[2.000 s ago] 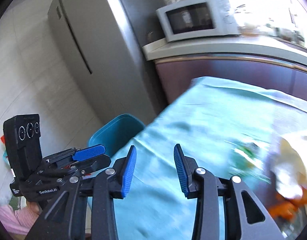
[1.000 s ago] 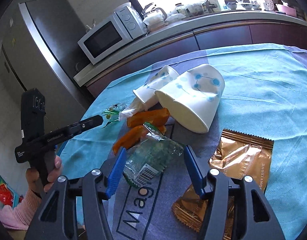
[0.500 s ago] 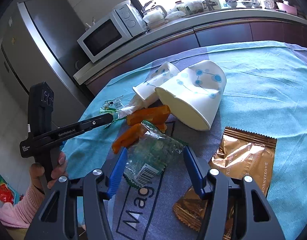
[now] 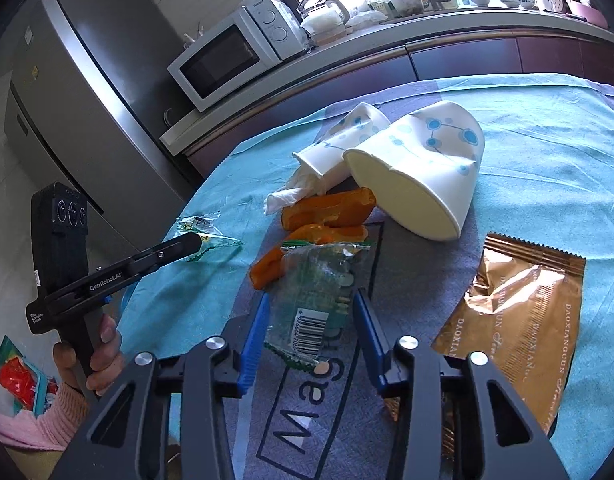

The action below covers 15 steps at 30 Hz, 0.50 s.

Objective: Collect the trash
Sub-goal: 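Grasp a clear plastic wrapper with the left gripper while the right gripper grasps a barcode wrapper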

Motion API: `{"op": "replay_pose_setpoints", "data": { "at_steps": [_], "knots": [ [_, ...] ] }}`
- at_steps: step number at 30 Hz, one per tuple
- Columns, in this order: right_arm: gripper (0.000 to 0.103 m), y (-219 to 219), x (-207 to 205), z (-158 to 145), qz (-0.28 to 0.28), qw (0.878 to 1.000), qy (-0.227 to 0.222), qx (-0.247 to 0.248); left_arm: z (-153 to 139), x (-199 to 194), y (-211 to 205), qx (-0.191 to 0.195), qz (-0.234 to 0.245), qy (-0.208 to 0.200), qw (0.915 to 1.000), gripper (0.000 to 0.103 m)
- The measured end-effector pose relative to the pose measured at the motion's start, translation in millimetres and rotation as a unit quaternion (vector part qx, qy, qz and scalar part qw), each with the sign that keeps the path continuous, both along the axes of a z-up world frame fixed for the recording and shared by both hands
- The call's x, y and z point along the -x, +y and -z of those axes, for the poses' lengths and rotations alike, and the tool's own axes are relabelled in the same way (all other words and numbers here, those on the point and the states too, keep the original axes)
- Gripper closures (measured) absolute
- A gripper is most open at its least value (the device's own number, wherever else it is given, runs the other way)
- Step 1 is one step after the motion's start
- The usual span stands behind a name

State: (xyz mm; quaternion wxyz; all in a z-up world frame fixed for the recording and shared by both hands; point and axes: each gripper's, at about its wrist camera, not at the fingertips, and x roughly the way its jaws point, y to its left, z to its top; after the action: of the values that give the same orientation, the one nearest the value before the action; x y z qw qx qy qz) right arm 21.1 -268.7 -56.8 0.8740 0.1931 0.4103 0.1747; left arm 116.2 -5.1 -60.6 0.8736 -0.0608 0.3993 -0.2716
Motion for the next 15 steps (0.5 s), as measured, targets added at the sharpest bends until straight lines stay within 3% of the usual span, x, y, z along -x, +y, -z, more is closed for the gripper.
{"op": "replay_pose_setpoints", "data": {
  "at_steps": [5,15],
  "knots": [
    [0.079,1.7,0.8,-1.8,-0.004,1.000,-0.002,-0.005,1.5,13.9,13.8,0.000,-0.013,-0.002,0.9999,0.100],
    [0.088,15.6,6.5,-14.5,-0.030,0.999,-0.024,-0.005,6.7,29.1,39.3,0.021,-0.035,0.008,0.9992,0.102]
  ]
}}
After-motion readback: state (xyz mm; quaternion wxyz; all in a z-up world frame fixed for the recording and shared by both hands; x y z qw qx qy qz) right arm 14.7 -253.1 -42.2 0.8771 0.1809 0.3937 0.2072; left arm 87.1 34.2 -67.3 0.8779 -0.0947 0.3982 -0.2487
